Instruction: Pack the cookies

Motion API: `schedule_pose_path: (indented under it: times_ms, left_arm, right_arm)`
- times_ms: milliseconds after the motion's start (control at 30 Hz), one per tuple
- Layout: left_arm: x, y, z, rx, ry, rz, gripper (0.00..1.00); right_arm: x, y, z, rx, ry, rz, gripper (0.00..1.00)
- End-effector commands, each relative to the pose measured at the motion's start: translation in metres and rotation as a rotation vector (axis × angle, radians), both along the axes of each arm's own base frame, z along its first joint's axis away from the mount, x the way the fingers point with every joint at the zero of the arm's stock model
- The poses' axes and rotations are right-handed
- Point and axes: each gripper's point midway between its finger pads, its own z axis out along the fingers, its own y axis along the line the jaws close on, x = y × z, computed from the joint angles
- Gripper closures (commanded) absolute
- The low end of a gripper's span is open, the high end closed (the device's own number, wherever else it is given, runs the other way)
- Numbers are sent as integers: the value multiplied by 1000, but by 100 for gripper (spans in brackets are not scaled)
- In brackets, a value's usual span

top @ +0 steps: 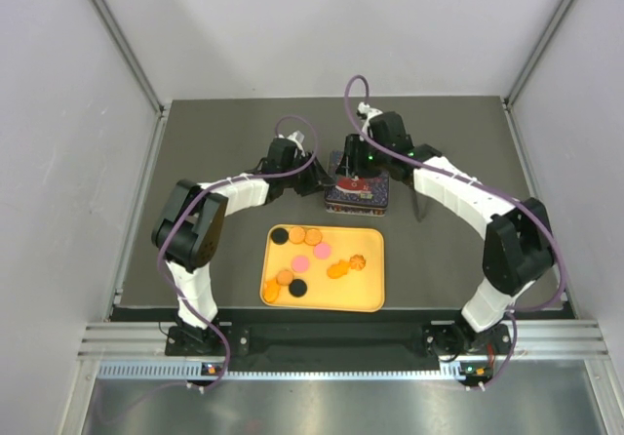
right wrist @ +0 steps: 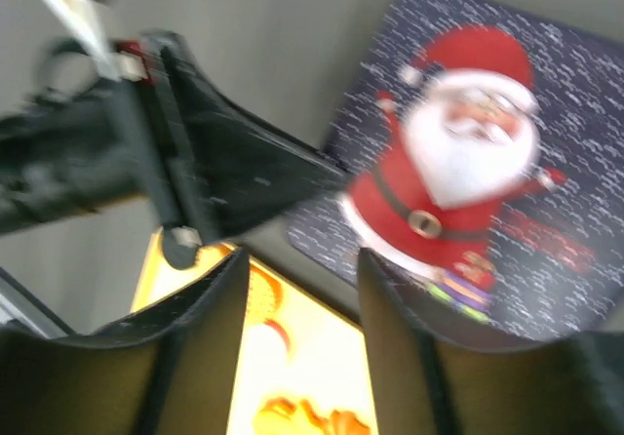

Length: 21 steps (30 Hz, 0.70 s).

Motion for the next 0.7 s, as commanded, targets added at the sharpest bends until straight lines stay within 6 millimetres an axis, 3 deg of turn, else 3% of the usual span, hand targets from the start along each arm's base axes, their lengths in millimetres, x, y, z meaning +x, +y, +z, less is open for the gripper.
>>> schedule_pose_path:
  times_ms: [0, 133, 267, 367, 667]
  left_arm:
    - [-46, 20, -66, 150, 213, -24, 100]
    - [-46, 20, -68, 155, 220, -25, 100]
    - [-45, 20, -69, 157, 222, -24, 100]
    - [-44, 19, -66, 157, 218, -26, 100]
    - [-38, 20, -61, 163, 207, -23, 100]
  right_arm:
    - [13, 22, 20, 7, -91, -1, 59]
    - [6, 36, -18, -48, -35, 13, 75]
    - [-7, 44, -78, -122, 69, 33, 82]
    - [-13, 41, -96, -133, 98, 23, 85]
    - [-6, 41, -60, -97, 24, 20, 83]
